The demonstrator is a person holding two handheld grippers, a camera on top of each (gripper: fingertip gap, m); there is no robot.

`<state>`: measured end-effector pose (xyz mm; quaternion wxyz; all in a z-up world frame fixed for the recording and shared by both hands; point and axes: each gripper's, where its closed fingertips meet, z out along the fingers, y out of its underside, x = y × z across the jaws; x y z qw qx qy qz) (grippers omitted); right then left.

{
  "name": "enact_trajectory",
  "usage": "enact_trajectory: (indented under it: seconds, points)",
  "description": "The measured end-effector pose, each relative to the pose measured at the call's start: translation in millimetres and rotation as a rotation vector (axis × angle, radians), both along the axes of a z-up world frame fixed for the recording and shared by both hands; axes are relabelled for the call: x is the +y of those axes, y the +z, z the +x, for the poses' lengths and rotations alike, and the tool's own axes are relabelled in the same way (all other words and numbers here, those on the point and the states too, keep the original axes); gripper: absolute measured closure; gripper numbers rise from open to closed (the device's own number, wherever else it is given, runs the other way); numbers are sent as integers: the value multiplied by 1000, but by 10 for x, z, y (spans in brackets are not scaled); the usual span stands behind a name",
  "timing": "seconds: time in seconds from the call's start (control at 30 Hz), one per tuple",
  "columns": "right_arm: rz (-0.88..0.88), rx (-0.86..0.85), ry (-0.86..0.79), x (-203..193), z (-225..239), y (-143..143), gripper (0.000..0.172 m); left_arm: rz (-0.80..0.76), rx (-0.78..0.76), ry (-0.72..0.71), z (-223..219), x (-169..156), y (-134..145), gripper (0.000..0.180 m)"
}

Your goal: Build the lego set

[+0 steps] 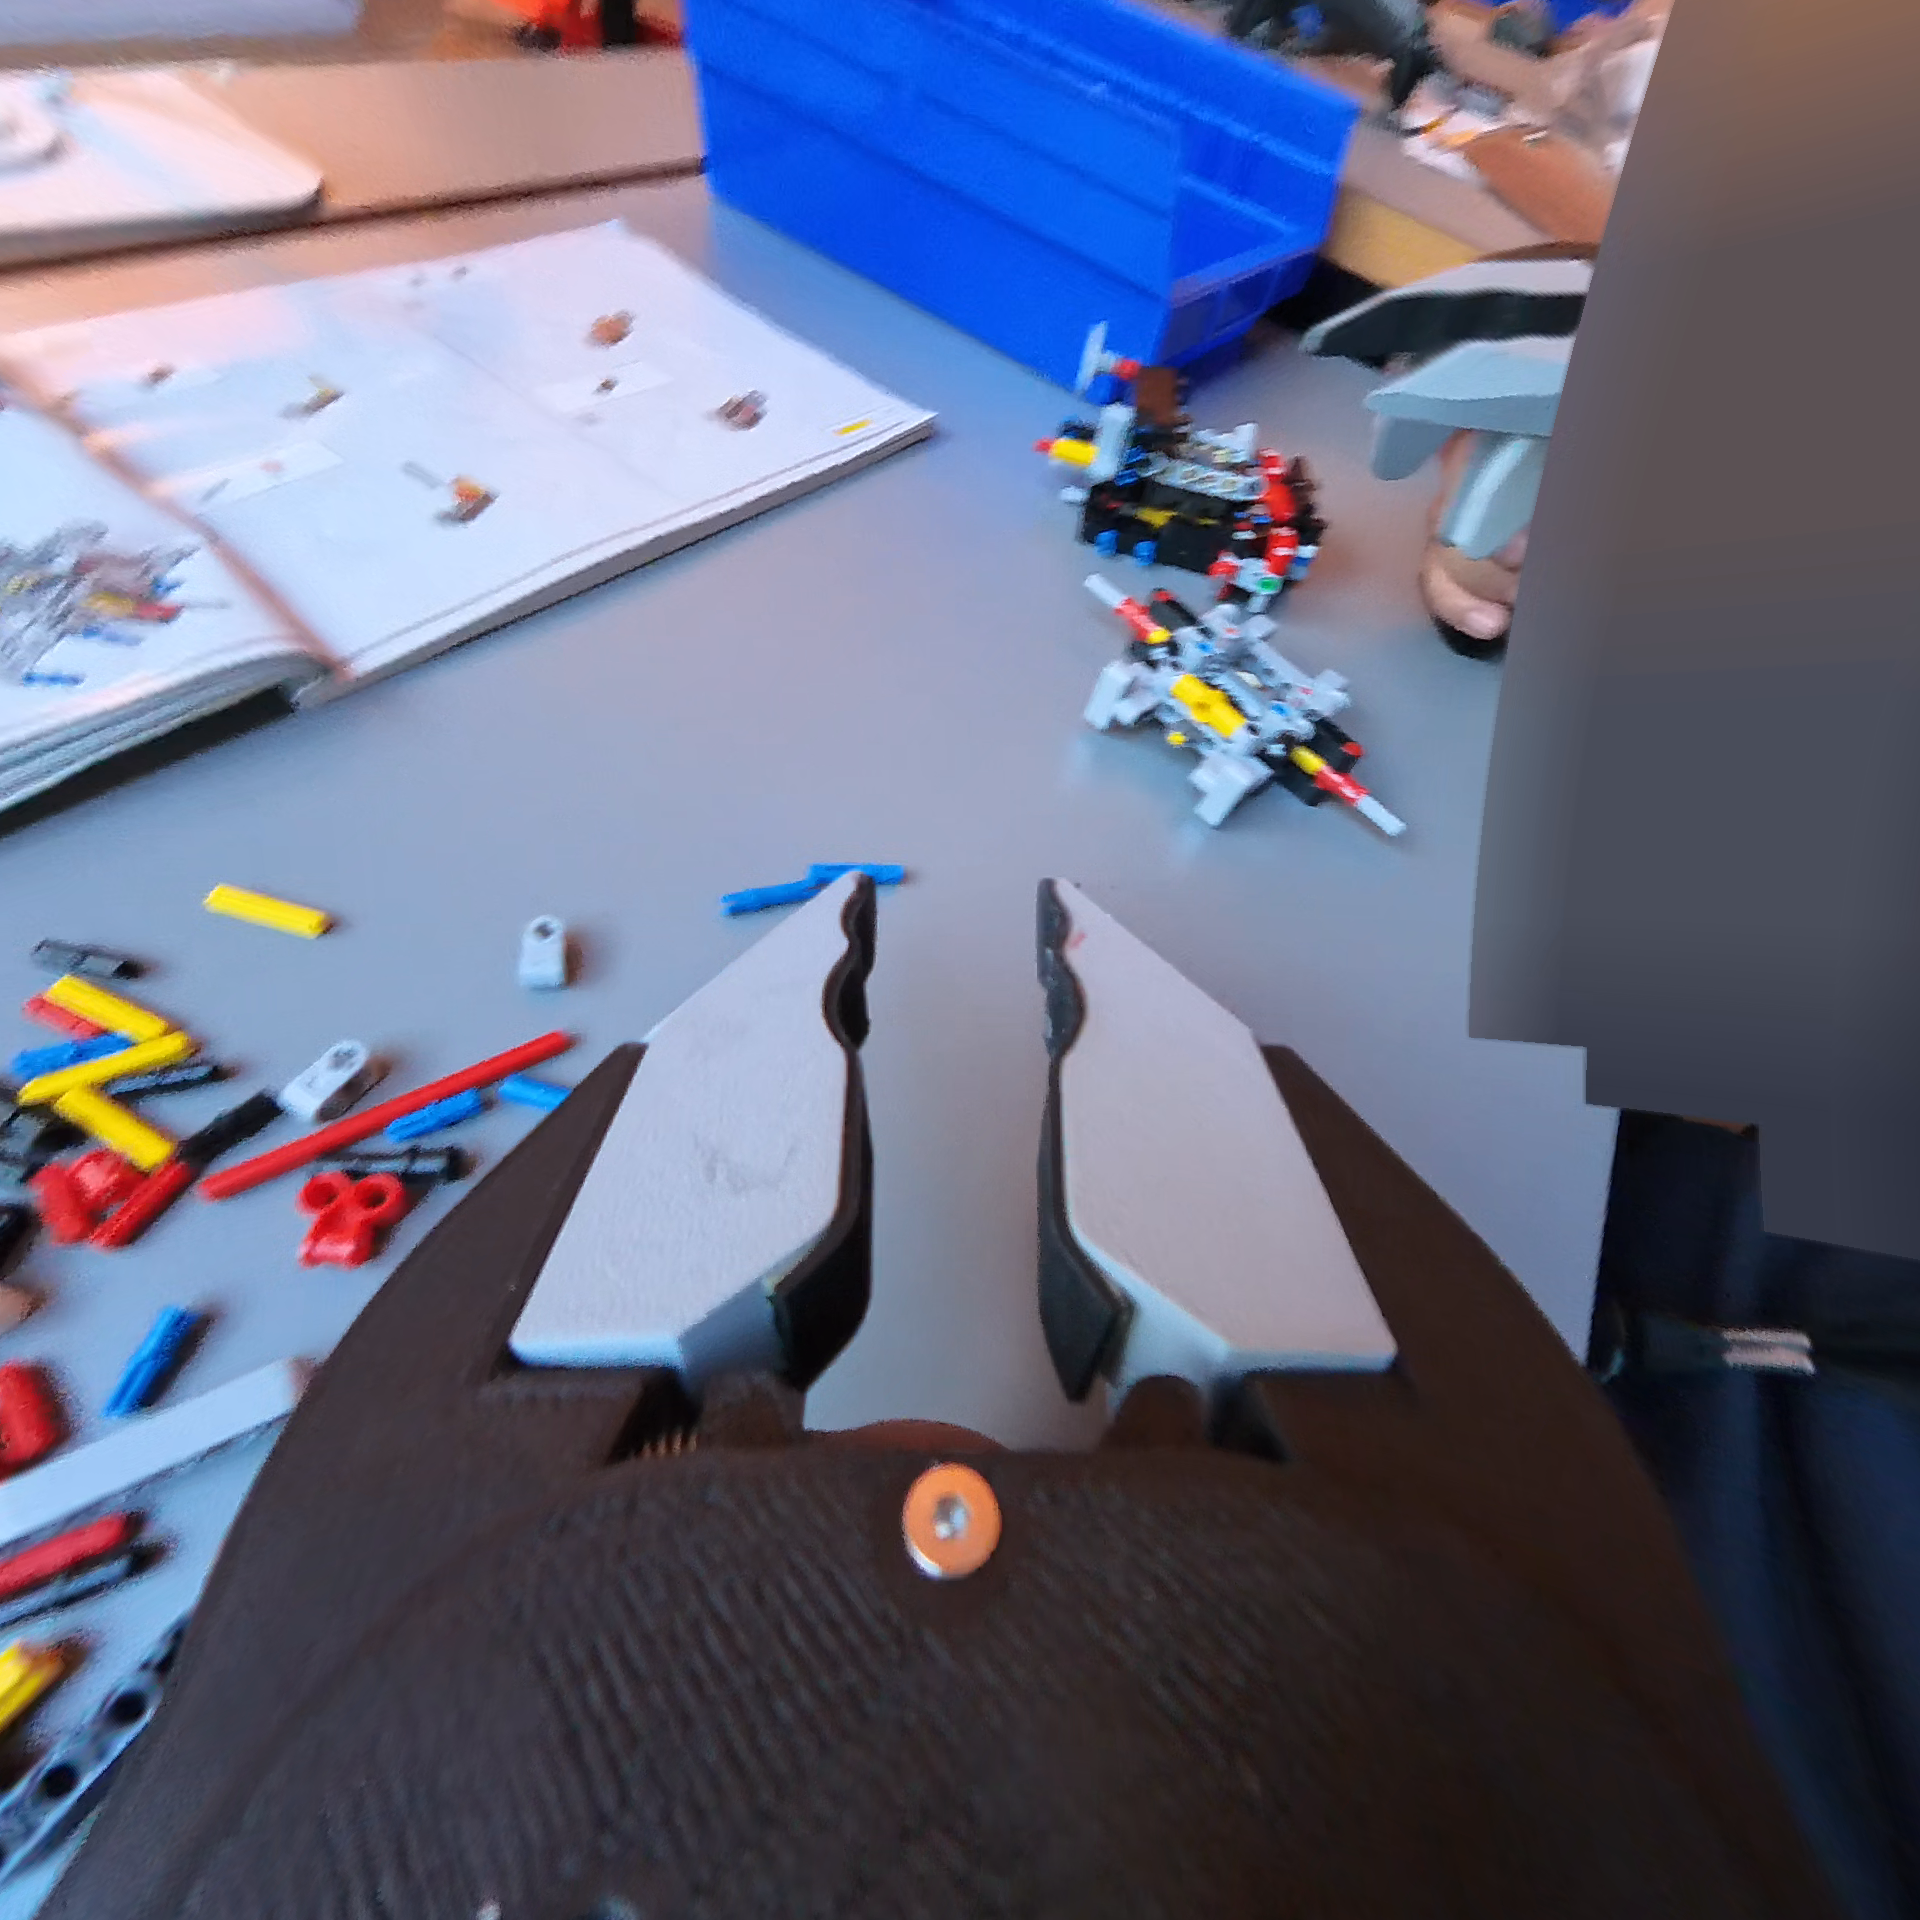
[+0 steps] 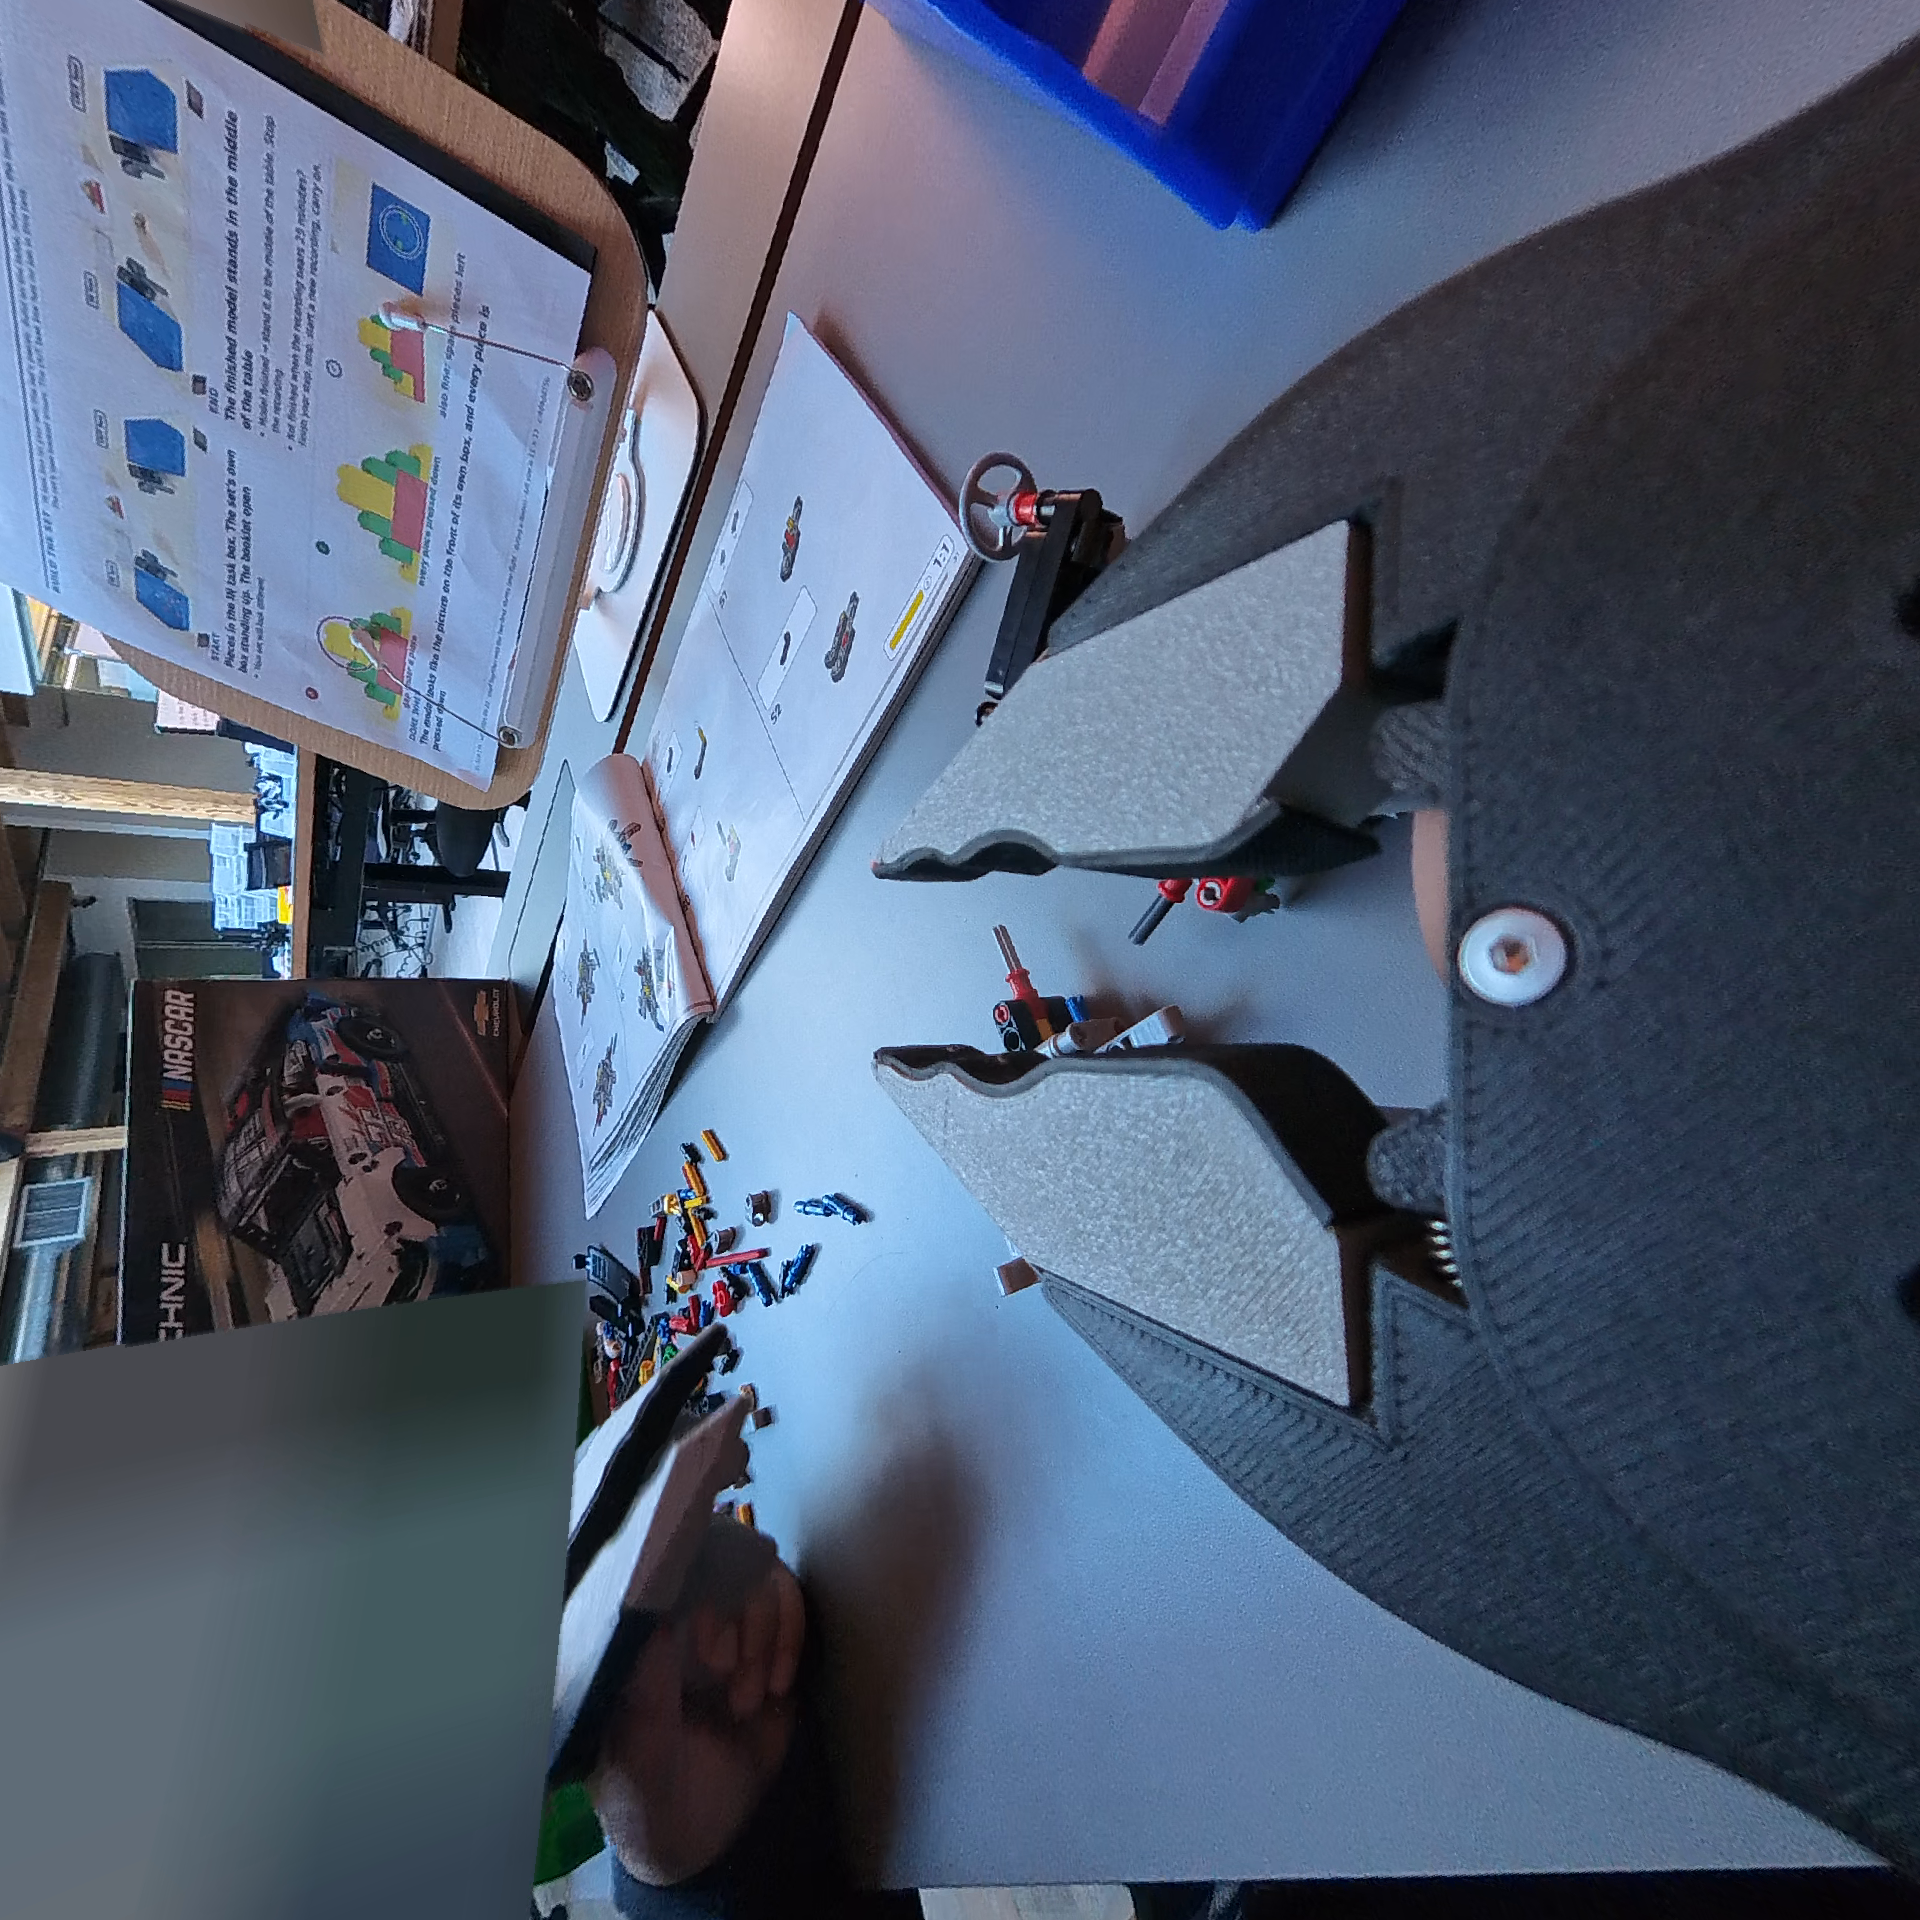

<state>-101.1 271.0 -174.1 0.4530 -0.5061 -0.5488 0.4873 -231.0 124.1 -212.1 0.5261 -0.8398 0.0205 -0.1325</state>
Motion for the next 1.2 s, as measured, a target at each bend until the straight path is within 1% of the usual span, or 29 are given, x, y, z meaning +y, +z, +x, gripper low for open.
enact_trajectory:
  seconds: [0.1, 0.17, 0.23, 0.27, 0.33, 0.4, 0.53, 0.57, 0.63, 0.7, 0.8, 0.83, 0.9, 1.0, 1.07, 1.2]
  points:
    - [3, 4, 1, -4, 4, 6, 145, -71, -57, 41, -158, 8, 83, 152]
    - [4, 8, 9, -20, 6, 11, 145, -110, -58, 88, -384, 20, 180, 152]
    - [4, 9, 19, -38, 7, 14, 145, -149, -4, 147, -715, 56, 287, 151]
    - [5, 10, 22, -45, 8, 15, 145, -164, 49, 185, -936, 87, 338, 152]
    - [7, 16, 28, -61, 14, 22, 145, -243, 161, 293, -1507, 127, 370, 156]
    - [14, 20, 32, -79, 21, 28, 145, -348, 179, 367, -2009, 158, 333, 154]
    - [25, 21, 37, -106, 28, 30, 146, -551, 213, 507, -2925, 150, 143, 163]
    - [25, 23, 38, -108, 29, 32, 146, -592, 216, 529, -3097, 133, 81, 170]
    - [23, 26, 38, -107, 32, 37, 146, -666, 197, 551, -3320, 96, -72, 173]
    - [19, 25, 39, -105, 30, 36, 146, -736, 181, 548, -3409, 50, -263, 174]
    - [12, 24, 42, -101, 29, 35, 146, -837, 228, 522, -3434, -63, -537, 180]
    - [10, 24, 42, -99, 29, 35, 146, -782, 248, 523, -3441, -13, -508, 180]
    - [9, 24, 42, -99, 28, 35, 146, -789, 254, 530, -3391, -52, -528, 180]
    - [5, 21, 44, -98, 25, 32, 146, -789, 377, 527, -3329, -120, -525, 180]
    - [2, 20, 45, -97, 24, 31, 146, -814, 423, 519, -3252, -183, -523, 180]
    - [1, 20, 43, -94, 23, 31, 146, -823, 413, 507, -3106, -270, -524, 180]
